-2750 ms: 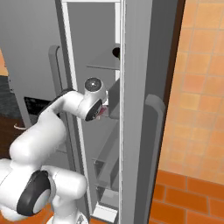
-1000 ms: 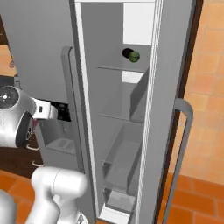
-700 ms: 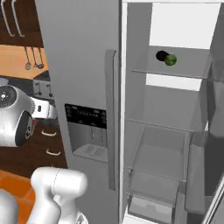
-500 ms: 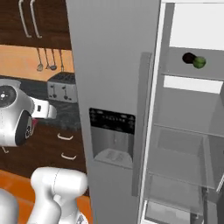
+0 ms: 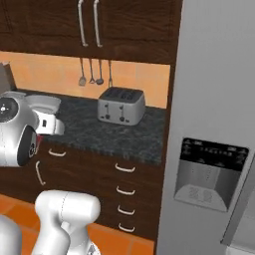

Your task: Place one avocado and one steak in each tupperware on the nearby counter, to pack two identical lunches.

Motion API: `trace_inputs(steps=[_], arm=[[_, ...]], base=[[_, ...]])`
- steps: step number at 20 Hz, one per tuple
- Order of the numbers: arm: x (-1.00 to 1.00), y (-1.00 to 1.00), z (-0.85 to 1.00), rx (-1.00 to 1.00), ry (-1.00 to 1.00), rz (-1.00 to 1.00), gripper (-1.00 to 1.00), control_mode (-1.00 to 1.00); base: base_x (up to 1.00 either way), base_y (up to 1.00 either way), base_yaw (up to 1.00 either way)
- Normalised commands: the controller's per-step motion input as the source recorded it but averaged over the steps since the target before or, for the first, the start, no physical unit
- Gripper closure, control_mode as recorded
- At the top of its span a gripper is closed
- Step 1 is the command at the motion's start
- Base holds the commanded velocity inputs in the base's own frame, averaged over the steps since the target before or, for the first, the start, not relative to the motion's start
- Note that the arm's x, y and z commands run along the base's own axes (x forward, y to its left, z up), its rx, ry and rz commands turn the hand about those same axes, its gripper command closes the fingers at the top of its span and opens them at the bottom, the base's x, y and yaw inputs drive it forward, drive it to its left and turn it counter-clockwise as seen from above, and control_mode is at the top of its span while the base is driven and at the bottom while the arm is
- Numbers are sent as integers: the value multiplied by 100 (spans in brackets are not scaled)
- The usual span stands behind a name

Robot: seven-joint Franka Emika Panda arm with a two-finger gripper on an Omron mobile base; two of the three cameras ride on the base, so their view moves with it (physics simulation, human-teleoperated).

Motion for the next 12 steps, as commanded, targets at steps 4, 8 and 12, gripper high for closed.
trace_inputs(steps=[4, 8, 12], arm=[[0, 0, 0, 0, 0, 0, 100, 100], [0, 0, 0, 0, 0, 0, 100, 100], [0, 0, 0, 0, 0, 0, 100, 100]], base=[[43, 100, -5], [45, 100, -8], [41, 89, -14]])
